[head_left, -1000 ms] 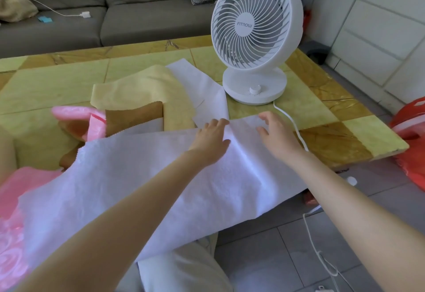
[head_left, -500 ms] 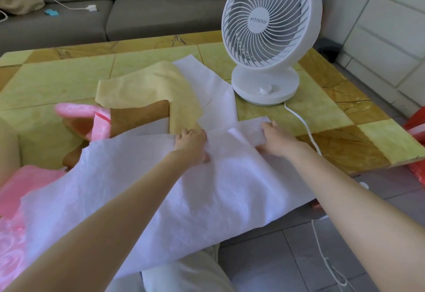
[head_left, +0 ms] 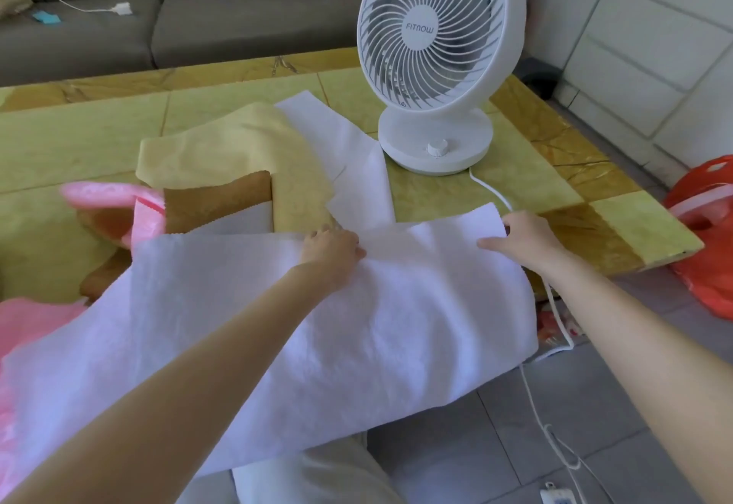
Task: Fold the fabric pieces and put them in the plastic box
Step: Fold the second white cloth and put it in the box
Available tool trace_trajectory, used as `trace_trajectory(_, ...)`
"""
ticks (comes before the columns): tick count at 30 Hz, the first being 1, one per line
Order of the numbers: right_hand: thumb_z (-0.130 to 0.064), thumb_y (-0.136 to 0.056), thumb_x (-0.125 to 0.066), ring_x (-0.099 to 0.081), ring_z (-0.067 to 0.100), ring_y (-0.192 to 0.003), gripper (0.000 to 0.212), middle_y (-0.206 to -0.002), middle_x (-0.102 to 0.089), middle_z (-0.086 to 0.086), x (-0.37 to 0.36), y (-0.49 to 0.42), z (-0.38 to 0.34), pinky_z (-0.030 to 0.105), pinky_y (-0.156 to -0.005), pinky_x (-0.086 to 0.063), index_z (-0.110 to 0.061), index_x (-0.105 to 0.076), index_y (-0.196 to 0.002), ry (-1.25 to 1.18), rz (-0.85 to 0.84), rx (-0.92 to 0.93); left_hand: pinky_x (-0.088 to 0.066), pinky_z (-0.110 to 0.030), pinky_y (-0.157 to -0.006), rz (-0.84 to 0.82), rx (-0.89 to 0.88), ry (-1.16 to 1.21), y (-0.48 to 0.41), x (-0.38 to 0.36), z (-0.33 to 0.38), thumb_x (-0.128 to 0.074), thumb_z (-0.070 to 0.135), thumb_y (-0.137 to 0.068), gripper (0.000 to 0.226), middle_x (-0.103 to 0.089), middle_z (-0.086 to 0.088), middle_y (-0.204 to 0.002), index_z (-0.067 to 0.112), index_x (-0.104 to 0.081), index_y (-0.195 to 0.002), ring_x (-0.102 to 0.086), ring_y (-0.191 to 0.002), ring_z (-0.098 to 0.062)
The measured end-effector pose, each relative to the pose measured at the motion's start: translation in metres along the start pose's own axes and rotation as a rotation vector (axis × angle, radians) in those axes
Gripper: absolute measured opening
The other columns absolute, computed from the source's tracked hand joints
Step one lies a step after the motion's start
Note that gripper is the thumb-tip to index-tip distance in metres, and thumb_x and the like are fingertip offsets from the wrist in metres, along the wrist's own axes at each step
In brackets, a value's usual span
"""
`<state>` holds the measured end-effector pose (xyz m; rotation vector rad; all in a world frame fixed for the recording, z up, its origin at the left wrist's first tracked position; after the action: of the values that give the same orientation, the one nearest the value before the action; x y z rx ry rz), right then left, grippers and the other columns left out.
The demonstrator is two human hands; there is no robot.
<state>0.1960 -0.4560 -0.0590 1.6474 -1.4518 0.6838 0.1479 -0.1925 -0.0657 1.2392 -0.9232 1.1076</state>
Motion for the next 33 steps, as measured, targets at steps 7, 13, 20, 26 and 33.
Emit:
trace_trajectory(7,-0.028,-0.091,-0.058,-0.045,0.022,-0.079,0.038,-0.072,-0.041,0.004,-0.012,-0.007,0.002,0.025,-0.050,-0.027,-0.017,-0.035,-0.062,0.060,0.026,-0.070,-0.030,-0.032,-0.093,0.168,0.026,-0.110,-0.010,0.004,-0.007,-0.037,0.030,-0.099,0.028,-0.055,-0.006,-0.121,0.015,-0.055,-0.115,-0.039,-0.120,-0.024)
trace_trajectory(13,-0.019,-0.095,-0.048,-0.056,0.039,-0.102,0.026,-0.106,-0.060,0.023,-0.020,-0.005,-0.004,0.034,-0.073,-0.039,0.006,-0.055,-0.100,0.190,0.109,-0.056,-0.029,-0.036,-0.090,0.207,0.039,-0.079,-0.016,0.006,-0.005,-0.034,0.027,-0.100,0.024,-0.059,-0.005,-0.113,0.012,-0.051,-0.110,-0.046,-0.111,-0.026)
trace_trajectory(20,-0.026,-0.096,-0.051,-0.057,0.038,-0.103,0.031,-0.108,-0.062,0.022,-0.021,-0.010,-0.014,0.032,-0.070,-0.035,0.003,-0.057,-0.102,0.292,0.171,-0.022,-0.030,-0.038,-0.092,0.099,0.118,-0.210,-0.026,-0.002,-0.008,-0.036,0.014,-0.097,0.026,-0.053,-0.007,-0.120,0.009,-0.042,-0.121,-0.046,-0.115,-0.024)
trace_trajectory(26,-0.029,-0.095,-0.054,-0.058,0.037,-0.105,0.034,-0.111,-0.061,0.021,-0.026,-0.011,-0.020,0.034,-0.071,-0.041,0.003,-0.056,-0.105,0.332,0.139,-0.090,-0.030,-0.037,-0.093,0.058,0.120,-0.270,-0.029,-0.007,-0.014,-0.040,0.006,-0.090,0.038,-0.056,-0.007,-0.115,0.005,-0.036,-0.128,-0.054,-0.107,-0.025)
trace_trajectory(33,0.004,-0.090,-0.044,-0.042,0.029,-0.120,0.039,-0.130,-0.044,0.014,-0.045,0.017,-0.071,0.035,-0.092,-0.038,-0.004,-0.039,-0.129,0.354,0.216,0.323,-0.020,-0.032,-0.074,0.159,0.072,-0.216,-0.025,-0.004,-0.015,-0.034,0.015,-0.097,0.018,-0.059,-0.001,-0.087,0.010,-0.048,-0.106,-0.057,-0.081,-0.024)
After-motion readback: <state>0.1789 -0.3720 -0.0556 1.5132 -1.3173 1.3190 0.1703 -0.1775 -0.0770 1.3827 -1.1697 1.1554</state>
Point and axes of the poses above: each hand's wrist, its own y-axis away from the middle knuckle, its own x-axis out of the back of the hand, z = x × y, the point moved 2 cm from there along -y, towards the middle knuckle
